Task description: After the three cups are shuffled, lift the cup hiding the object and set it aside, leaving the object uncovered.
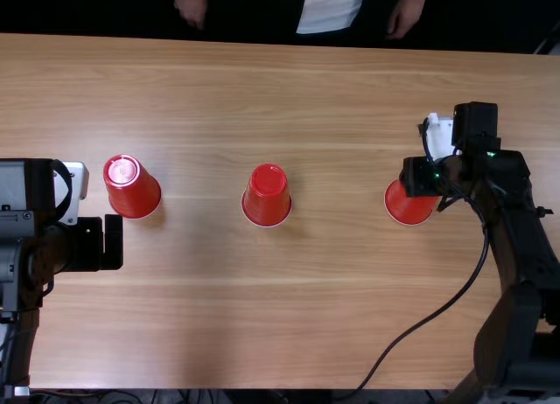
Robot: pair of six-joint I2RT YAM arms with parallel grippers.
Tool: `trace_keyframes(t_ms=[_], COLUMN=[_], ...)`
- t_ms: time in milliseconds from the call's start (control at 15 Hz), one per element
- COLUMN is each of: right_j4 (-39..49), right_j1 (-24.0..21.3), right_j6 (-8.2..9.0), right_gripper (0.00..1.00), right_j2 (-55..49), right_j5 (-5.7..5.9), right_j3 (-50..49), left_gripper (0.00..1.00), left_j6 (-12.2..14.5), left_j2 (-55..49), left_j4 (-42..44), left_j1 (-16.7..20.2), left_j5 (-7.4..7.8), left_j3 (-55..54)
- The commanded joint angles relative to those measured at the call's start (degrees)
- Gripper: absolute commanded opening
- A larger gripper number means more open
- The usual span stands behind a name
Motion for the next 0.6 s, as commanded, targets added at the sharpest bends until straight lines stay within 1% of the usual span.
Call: trace_keyframes(t_ms=[0,67,133,200,267,400,467,533], right_j4=[0.16,0.05,-0.48,-0.58,-0.69,-0.79,-0.79,-0.9], right_j1=[-0.05,-0.23,-0.23,-0.23,-0.32,-0.49,-1.11,-3.31], right_j6=[0.49,1.02,3.13,4.71,4.82,4.4,4.29,4.18], right_gripper=[0.0,0.0,0.0,0.0,0.0,0.0,0.0,0.0], right_j2=[-6.18,-8.2,-9.87,-11.46,-13.39,-17.08,-18.58,-19.81], right_j5=[0.01,0.01,0.01,0.01,0.01,0.01,0.01,0.01], right_j3=[-0.58,-0.4,-0.05,-0.05,-0.14,-0.66,-0.84,-1.89], left_gripper=[1.0,1.0,1.0,1.0,1.0,1.0,1.0,1.0], left_j6=[-0.28,-0.28,-0.28,-0.28,-0.28,-0.28,-0.28,-0.28], left_j2=[0.09,-0.09,-0.09,-0.17,-0.17,-0.17,-0.17,-0.17], left_j4=[0.04,-0.07,-0.07,0.04,0.04,0.04,0.04,0.04], left_j1=[-0.35,-0.35,-0.35,-0.35,-0.35,-0.35,-0.35,-0.35], left_j5=[0.03,0.03,0.03,0.03,0.03,-0.08,-0.08,-0.08], left_j3=[0.8,0.8,0.62,0.18,-0.26,-0.52,-0.52,-0.52])
